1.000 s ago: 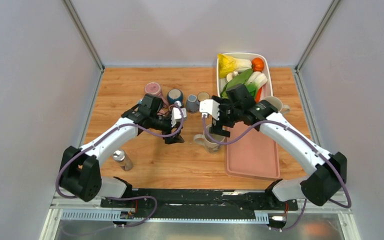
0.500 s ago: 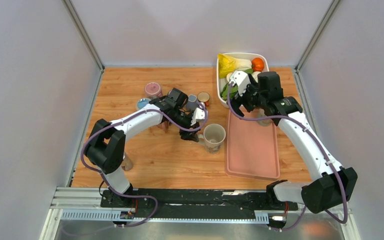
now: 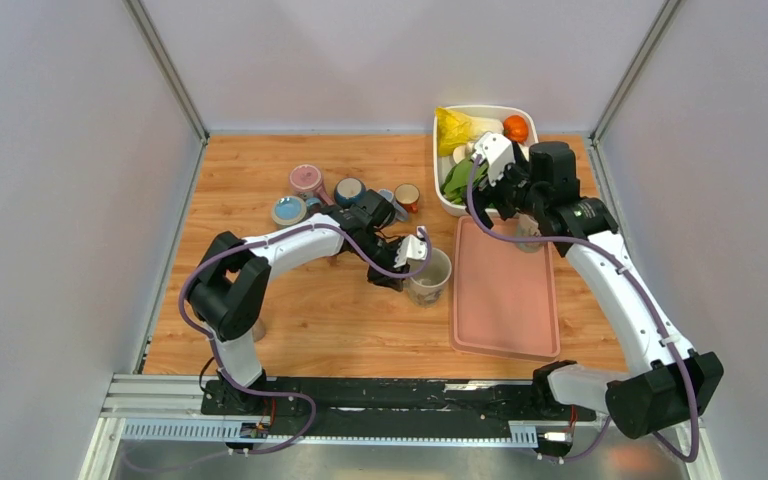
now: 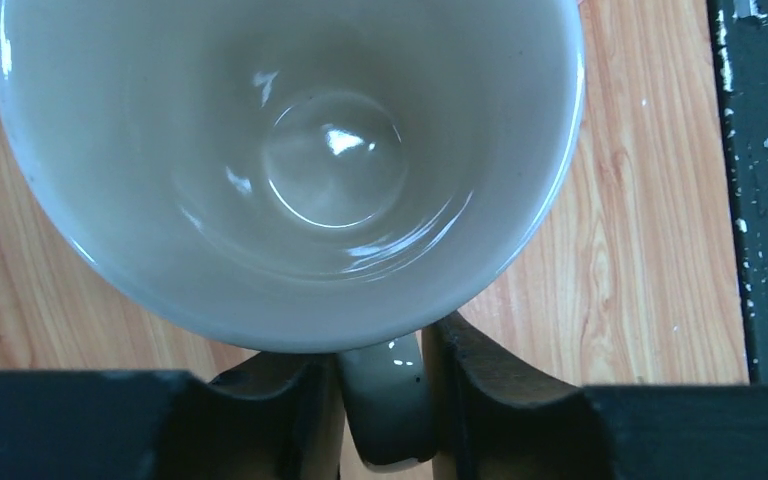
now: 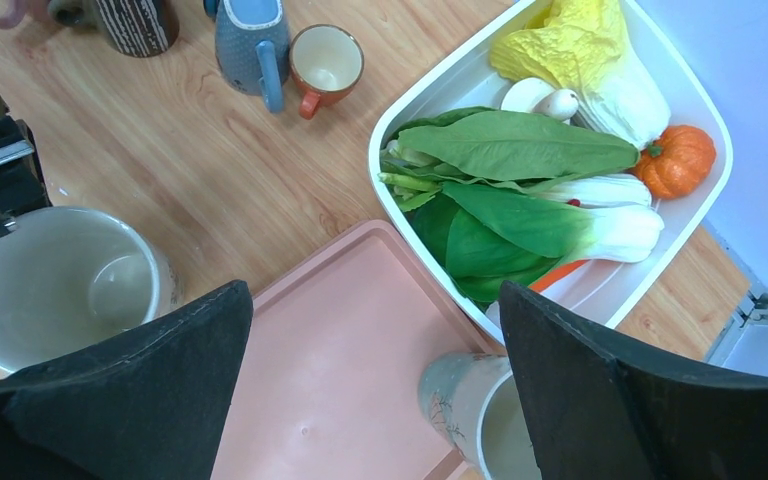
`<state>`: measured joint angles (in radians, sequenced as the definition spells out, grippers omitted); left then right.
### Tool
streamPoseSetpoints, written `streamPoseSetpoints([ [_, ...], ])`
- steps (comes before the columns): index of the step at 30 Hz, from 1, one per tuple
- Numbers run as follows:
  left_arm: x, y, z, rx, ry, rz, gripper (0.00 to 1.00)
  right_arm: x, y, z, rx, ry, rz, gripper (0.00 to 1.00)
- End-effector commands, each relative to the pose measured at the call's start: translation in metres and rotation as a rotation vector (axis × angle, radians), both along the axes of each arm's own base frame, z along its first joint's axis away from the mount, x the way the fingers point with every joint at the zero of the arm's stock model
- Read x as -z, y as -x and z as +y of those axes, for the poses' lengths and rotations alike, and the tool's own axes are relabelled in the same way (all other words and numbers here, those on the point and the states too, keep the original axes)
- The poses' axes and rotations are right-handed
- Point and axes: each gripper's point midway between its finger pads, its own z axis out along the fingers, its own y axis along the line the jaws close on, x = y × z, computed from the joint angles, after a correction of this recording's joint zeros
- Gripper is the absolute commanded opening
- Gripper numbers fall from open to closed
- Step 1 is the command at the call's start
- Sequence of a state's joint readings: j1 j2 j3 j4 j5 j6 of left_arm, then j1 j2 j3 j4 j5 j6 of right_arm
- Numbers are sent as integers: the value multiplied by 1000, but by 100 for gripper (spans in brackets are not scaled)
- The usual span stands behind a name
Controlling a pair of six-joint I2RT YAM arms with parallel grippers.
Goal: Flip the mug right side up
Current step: Pick up the cup at the center of the board, then place the cup on the tray.
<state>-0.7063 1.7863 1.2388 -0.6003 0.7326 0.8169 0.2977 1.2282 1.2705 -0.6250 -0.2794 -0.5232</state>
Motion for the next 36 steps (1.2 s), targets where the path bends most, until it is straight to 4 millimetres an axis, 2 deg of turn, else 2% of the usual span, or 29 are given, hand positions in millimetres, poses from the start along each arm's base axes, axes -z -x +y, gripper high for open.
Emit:
streamPoseSetpoints([
  [1, -4, -8, -9, 25, 28, -68, 31, -26, 2, -3, 25, -58, -69, 100],
  [4, -4, -9, -10, 7, 24, -60, 16, -28, 2, -6, 39, -63, -72, 100],
  [5, -5, -10, -10, 2, 23, -63, 8, -30, 2, -8, 44, -65, -76, 100],
  [7, -12, -11, -9, -8, 27, -68, 1, -35, 0, -10, 54, -65, -90, 100],
  [10, -33, -15, -10, -35, 43, -88, 0, -47, -3, -13, 68, -66, -117, 100],
  [13, -66, -25, -18, -74, 102, -140, 0, -59, -8, -20, 97, -63, -146, 100],
  [17, -114, -45, -39, -132, 205, -184, 0, -77, -10, -35, 169, -81, -181, 100],
  [18, -116, -48, -44, -142, 214, -170, 0, -81, -10, -38, 187, -88, -186, 100],
  [19, -130, -54, -50, -148, 244, -185, 0, -83, -10, -41, 202, -92, -191, 100],
  [20, -128, -59, -55, -150, 244, -177, 0, -86, -8, -43, 209, -95, -199, 100],
  [21, -140, -65, -61, -155, 269, -191, 0, -88, -7, -45, 216, -94, -205, 100],
  [22, -137, -69, -65, -157, 269, -181, 0, -89, -6, -47, 222, -94, -209, 100],
  [23, -148, -75, -72, -165, 298, -195, 0, -89, -5, -49, 227, -93, -211, 100],
  [24, -144, -80, -77, -171, 303, -187, 0, -89, -5, -50, 234, -94, -211, 100],
  [25, -156, -87, -85, -184, 345, -201, 0, -88, -4, -51, 239, -97, -210, 100],
  [26, -153, -91, -90, -188, 355, -192, 0, -88, -5, -52, 243, -101, -206, 100],
  [27, -162, -95, -97, -193, 399, -198, 0, -88, -4, -53, 251, -106, -206, 100],
  [28, -159, -98, -102, -194, 410, -188, 0, -88, -5, -54, 256, -110, -205, 100],
  [29, -167, -102, -109, -193, 451, -189, 0, -88, -5, -54, 261, -114, -205, 100],
  [35, -170, -121, -139, -192, 554, -228, 0, -97, -15, -64, 315, -130, -215, 100],
  [36, -165, -125, -144, -192, 558, -235, 0, -99, -19, -67, 335, -141, -215, 100],
])
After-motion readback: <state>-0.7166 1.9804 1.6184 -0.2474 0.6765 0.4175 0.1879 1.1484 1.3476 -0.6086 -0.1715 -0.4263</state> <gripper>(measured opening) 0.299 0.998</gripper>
